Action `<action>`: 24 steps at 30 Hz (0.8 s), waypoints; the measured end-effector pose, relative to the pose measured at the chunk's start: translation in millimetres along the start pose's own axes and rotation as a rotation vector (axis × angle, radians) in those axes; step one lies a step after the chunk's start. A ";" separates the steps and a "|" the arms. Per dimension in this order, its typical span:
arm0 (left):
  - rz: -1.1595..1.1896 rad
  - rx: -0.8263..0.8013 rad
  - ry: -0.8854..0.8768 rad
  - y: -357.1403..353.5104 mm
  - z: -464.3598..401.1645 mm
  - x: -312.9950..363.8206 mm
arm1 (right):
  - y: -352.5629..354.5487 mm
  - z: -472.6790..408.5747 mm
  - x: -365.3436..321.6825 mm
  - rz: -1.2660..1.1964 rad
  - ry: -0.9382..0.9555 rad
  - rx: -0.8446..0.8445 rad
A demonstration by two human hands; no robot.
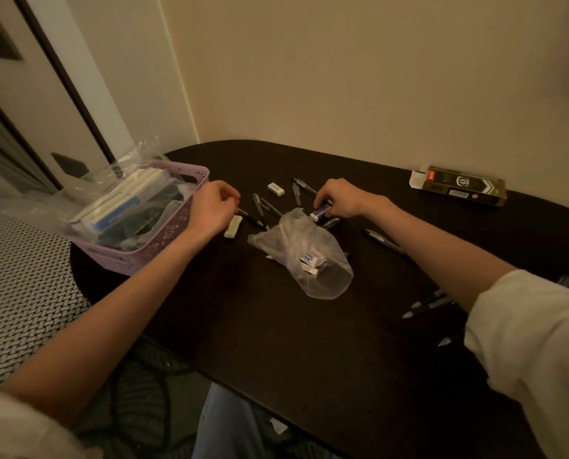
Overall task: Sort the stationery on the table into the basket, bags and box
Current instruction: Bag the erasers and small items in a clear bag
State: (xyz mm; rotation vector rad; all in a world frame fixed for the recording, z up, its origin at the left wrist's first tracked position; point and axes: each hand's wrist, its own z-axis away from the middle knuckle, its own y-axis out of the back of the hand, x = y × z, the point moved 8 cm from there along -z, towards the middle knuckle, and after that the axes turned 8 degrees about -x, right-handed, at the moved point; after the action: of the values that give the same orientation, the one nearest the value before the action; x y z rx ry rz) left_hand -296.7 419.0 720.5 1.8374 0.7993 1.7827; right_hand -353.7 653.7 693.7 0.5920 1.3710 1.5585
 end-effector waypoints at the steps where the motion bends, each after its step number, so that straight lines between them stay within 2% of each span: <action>1: -0.136 0.011 -0.019 1.6 -3.8 -1.5 | -2.5 -2.7 0.3 0.006 0.003 -0.011; 3: -0.346 -0.002 -0.055 -1.8 -7.2 -1.6 | -7.4 -7.6 -0.3 0.011 0.009 -0.026; 5: -0.461 -0.038 -0.063 -9.9 -8.7 -3.2 | -9.2 -11.3 -1.1 0.022 -0.001 -0.025; 7: -0.512 -0.062 -0.062 -16.8 -9.4 -4.5 | -4.4 -13.6 -0.9 0.013 -0.035 0.014; 11: -0.525 -0.087 -0.016 -24.1 -11.0 -8.4 | 18.9 -19.2 -2.1 -0.124 -0.099 0.214; 16: -0.462 -0.103 0.027 -32.1 -15.9 -26.8 | 28.1 -45.3 -15.8 -0.213 -0.101 0.229; 24: -0.060 0.043 0.004 -26.6 -19.9 -36.8 | 22.7 -99.4 -42.4 -0.151 -0.096 0.191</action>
State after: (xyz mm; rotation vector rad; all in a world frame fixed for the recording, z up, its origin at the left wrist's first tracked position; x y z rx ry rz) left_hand -318.8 411.8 676.7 1.8185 0.8916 1.7451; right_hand -425.9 570.2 699.0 0.6542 1.4658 1.2726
